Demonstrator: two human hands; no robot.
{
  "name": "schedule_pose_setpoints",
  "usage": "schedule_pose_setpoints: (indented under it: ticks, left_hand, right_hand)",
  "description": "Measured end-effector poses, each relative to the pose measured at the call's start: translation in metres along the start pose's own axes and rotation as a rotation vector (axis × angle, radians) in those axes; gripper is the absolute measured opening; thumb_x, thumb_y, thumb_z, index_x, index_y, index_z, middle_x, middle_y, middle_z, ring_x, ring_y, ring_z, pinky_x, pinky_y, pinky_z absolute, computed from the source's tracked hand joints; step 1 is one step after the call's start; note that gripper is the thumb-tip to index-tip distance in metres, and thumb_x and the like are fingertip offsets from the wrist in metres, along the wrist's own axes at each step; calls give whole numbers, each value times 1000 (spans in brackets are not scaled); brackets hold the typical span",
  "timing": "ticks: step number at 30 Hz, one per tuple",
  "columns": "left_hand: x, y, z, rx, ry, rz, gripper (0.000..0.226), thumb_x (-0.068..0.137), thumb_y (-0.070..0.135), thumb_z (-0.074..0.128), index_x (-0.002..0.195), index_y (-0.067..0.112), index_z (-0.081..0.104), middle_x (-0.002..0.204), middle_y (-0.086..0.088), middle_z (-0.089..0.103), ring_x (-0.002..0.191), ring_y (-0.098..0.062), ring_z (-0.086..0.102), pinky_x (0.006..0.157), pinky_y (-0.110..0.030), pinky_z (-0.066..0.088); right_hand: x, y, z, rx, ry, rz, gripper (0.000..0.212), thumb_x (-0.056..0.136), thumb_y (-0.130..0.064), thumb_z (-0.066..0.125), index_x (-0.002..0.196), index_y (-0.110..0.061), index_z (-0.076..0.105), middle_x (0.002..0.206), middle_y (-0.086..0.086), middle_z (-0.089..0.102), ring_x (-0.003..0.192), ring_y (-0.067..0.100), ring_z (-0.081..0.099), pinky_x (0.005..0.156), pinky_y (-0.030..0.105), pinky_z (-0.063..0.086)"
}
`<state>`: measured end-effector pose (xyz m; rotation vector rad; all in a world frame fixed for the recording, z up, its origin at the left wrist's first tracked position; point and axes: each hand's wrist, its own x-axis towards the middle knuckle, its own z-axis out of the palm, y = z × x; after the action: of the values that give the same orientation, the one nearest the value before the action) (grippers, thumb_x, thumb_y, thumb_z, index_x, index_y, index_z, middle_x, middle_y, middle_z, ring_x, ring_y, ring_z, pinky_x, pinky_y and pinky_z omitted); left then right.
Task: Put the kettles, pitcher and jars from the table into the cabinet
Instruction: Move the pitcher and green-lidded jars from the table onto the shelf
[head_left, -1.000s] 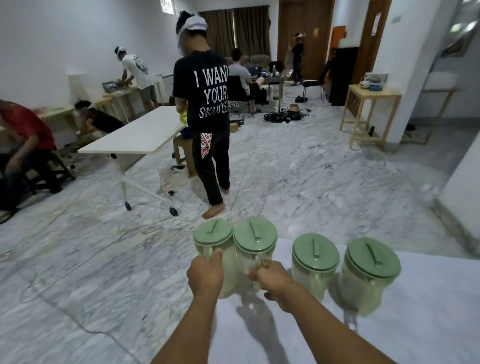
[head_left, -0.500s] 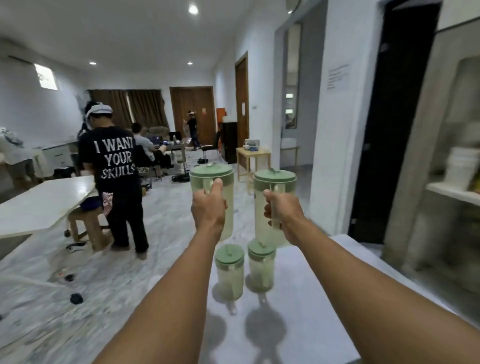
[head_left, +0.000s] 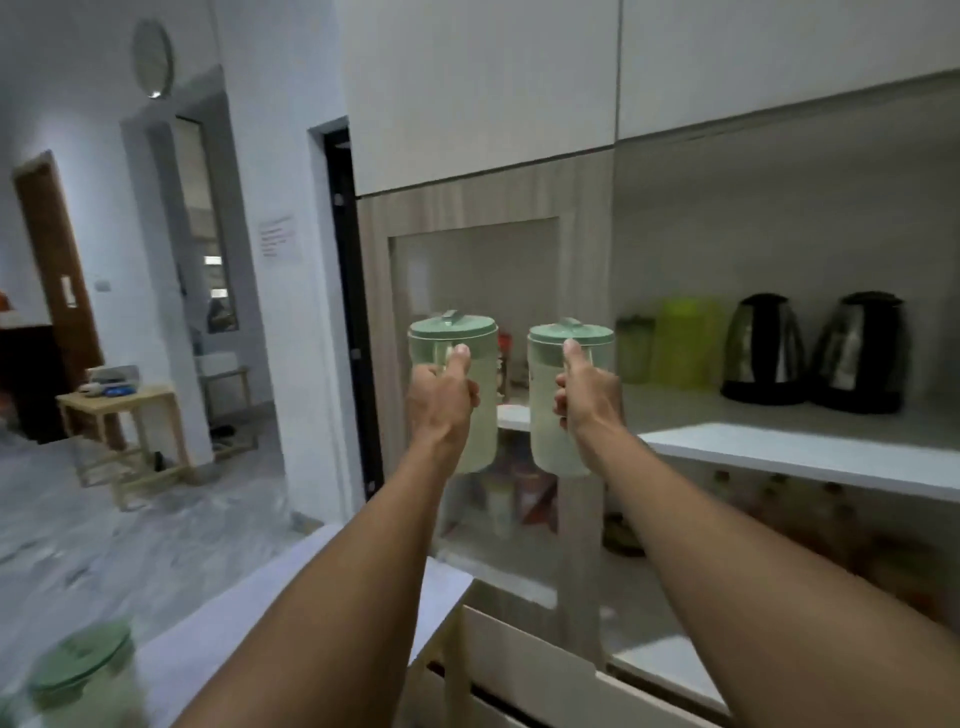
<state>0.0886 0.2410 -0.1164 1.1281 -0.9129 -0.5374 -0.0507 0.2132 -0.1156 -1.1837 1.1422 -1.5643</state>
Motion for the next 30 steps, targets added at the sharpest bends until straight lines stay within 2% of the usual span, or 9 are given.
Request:
schedule_pose_setpoints:
  ticks: [5,11,14,17,19,22,24,26,30]
  left_hand:
    - [-13,-13,158,-73,-188,-7,34,95,40,53,85,9,62,69,-6,64,65,-22,59,66,-36,47]
    - [-12,-54,302,-88,-241,-43,36,98,38,51,69,16,55,71,-7,62,65,-22,58,64,-33,46]
    - [3,-90,346,-47,-260,-77,36,98,38,51,74,13,60,72,-7,63,66,-22,58,65,-34,48]
    - [18,-128,380,-27,-274,-104,35,97,42,51,94,9,61,82,-8,65,75,-23,61,72,-38,50]
    - [30,-144,403,-41,-300,-104,36,96,43,50,103,8,56,86,-7,62,77,-21,58,69,-37,49]
    - [46,-157,445,-85,-398,-89,27,99,38,50,93,12,48,74,-2,51,62,-14,48,56,-29,39]
    - [52,-164,477,-107,-452,-92,26,100,36,50,85,15,44,68,0,47,57,-13,42,53,-28,35]
    - [52,-172,511,-145,-509,-125,28,100,34,52,81,17,42,66,0,47,55,-12,42,53,-28,36]
    - [40,-180,581,-130,-645,-100,34,93,44,55,83,11,53,71,-8,57,66,-25,54,65,-36,43]
  right_hand:
    - [80,-3,-124,-55,200,-27,49,95,-55,43,71,-15,59,59,1,55,55,17,50,62,32,41]
    - [179,14,-234,-136,333,-42,49,98,-48,41,72,-11,62,60,4,57,56,19,52,67,36,44]
    - [225,36,-264,-151,355,-26,48,99,-45,42,69,-12,60,58,4,56,55,19,51,68,38,43]
    - [266,63,-286,-179,381,13,50,100,-44,41,69,-9,60,57,6,55,54,22,50,67,38,42]
    - [292,77,-297,-182,423,17,51,99,-44,41,65,-11,58,58,8,55,58,25,52,69,43,44]
    - [329,85,-311,-229,528,20,51,96,-48,40,66,-13,63,79,16,66,79,34,63,83,50,50]
    - [350,84,-325,-271,657,30,55,99,-45,38,94,-2,71,106,26,68,103,41,64,90,45,47]
    - [368,79,-344,-314,774,39,54,103,-35,36,118,10,62,126,32,60,119,45,55,95,43,43]
    - [400,81,-386,-365,938,65,42,102,-21,41,121,12,59,128,32,59,120,47,54,98,47,43]
